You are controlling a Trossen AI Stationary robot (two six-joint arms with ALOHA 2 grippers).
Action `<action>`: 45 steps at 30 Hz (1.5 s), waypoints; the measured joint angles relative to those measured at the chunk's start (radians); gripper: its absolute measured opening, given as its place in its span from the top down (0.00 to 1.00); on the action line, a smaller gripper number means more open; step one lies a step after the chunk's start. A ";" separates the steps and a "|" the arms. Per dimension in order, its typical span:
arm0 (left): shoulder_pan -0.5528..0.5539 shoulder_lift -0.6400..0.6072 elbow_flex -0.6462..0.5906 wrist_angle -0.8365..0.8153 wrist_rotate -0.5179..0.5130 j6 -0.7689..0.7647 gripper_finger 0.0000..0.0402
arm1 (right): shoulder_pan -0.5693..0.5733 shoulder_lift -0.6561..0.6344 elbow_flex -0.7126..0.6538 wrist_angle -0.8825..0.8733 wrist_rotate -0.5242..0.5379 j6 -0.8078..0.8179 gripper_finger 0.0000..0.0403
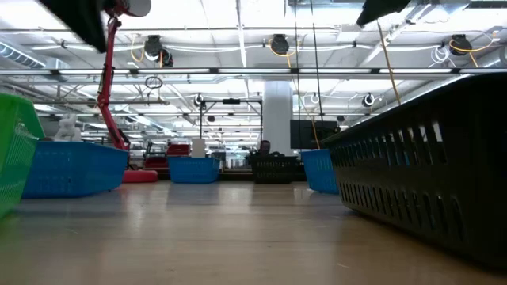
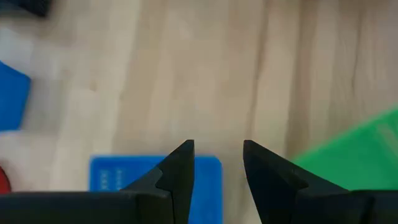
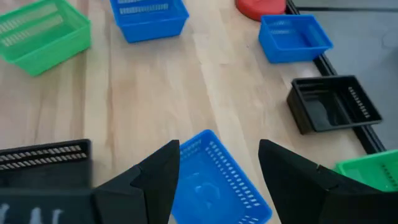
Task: Stack baskets by color
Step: Stack the bottom left blue basket on top of the top blue basket
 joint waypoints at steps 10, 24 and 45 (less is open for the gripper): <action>-0.125 0.119 0.000 0.000 -0.009 -0.201 0.46 | 0.146 0.060 0.000 0.050 0.071 0.037 0.47; -0.133 0.181 -0.025 0.005 -0.046 -0.245 0.41 | 0.155 0.059 0.000 0.038 0.065 0.011 0.47; -0.136 0.181 -0.171 0.005 -0.046 -0.206 0.55 | 0.155 0.059 0.000 0.035 0.065 -0.006 0.47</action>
